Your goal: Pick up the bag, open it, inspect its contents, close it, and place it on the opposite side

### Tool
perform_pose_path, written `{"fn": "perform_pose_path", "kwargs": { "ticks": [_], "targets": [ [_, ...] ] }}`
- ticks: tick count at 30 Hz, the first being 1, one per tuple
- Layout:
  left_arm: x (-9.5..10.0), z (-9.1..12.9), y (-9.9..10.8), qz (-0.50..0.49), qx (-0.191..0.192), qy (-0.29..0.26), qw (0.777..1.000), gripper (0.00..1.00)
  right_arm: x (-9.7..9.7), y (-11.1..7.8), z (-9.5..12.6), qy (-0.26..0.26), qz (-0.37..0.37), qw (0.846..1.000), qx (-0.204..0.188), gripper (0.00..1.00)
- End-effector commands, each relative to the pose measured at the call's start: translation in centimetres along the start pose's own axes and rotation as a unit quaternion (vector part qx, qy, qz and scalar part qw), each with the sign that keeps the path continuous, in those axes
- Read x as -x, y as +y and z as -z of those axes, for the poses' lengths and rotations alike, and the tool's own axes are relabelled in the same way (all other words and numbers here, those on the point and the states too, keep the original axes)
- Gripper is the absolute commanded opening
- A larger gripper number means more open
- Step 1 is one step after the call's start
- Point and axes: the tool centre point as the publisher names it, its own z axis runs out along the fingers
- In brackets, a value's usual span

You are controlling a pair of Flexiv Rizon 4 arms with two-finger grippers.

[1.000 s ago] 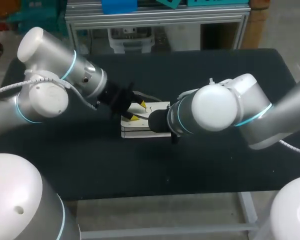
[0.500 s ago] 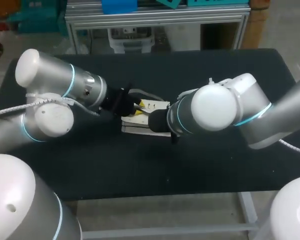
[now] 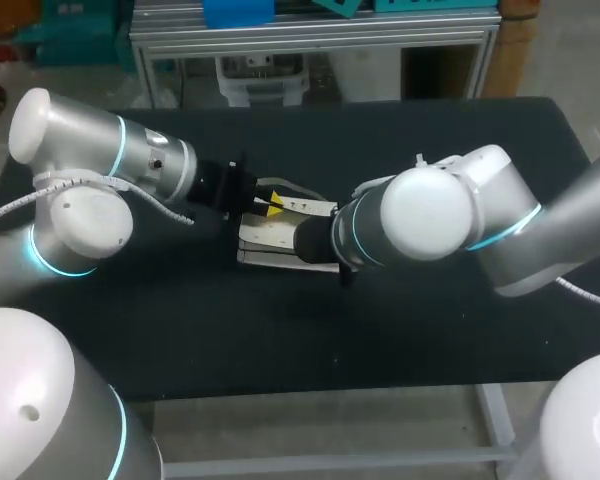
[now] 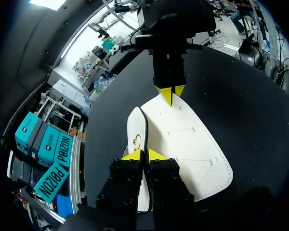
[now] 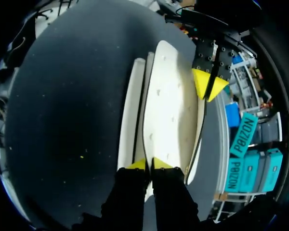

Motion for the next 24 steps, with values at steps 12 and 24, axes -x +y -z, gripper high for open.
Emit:
{"fn": "perform_pose_path", "kwargs": {
  "ticks": [12,24],
  "targets": [
    [1.9,1.4,1.3,0.092,-0.006,0.054,0.994,0.0,-0.5,-0.5,-0.2,0.0,0.0,1.0,-0.001,0.0],
    [-0.2,-0.1,1.4,0.053,-0.002,0.059,0.997,0.49,-0.5,-0.5,-0.2,0.0,0.0,1.0,-0.001,0.0]
  ]
}}
